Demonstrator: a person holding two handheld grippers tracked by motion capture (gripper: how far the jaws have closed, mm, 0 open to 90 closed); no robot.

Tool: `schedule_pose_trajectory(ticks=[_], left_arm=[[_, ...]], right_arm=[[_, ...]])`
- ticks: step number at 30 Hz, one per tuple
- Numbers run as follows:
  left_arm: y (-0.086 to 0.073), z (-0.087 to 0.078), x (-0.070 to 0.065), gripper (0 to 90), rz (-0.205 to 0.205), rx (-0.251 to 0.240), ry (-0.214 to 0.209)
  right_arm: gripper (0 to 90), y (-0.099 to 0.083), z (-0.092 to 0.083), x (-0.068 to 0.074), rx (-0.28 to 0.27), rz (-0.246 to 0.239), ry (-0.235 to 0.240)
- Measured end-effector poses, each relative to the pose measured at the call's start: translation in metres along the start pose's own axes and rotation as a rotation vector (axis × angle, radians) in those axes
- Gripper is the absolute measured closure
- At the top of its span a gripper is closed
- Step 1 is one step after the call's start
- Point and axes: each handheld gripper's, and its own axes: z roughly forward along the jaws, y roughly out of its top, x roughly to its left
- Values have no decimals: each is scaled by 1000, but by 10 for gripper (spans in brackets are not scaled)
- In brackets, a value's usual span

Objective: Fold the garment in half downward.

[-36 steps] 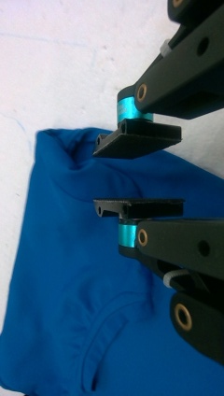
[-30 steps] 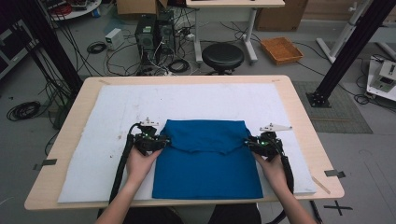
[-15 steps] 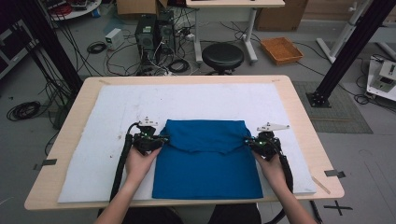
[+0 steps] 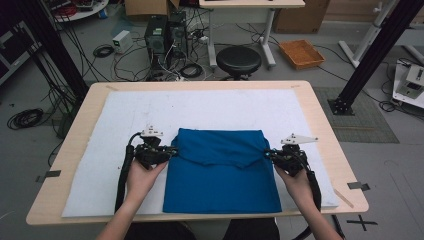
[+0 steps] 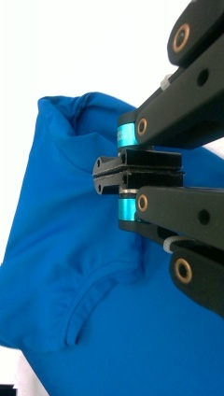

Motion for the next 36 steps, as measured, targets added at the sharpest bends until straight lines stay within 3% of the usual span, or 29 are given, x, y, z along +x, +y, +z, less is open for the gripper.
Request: schedule_pose_trajectory(ticks=[3,9,14,20,24,30,36], left_arm=[[0,11,3,692,-2,18,24],[1,29,8,692,-16,38,36],[1,34,5,745,11,73,49],[1,33,4,855,18,59,48],[3,29,1,860,27,47,40],[3,27,-1,859,23,40,25],[3,27,-1,859,24,45,17]], right_arm=[[899,-1,3,-4,-2,12,-2],[900,0,4,-9,-9,30,-12],[900,-1,4,-11,-16,36,-18],[900,-3,6,-11,-12,33,-19],[858,-4,7,-13,-13,42,-26],[774,-9,13,-19,-1,104,-23],[747,-10,22,-17,35,93,-17]])
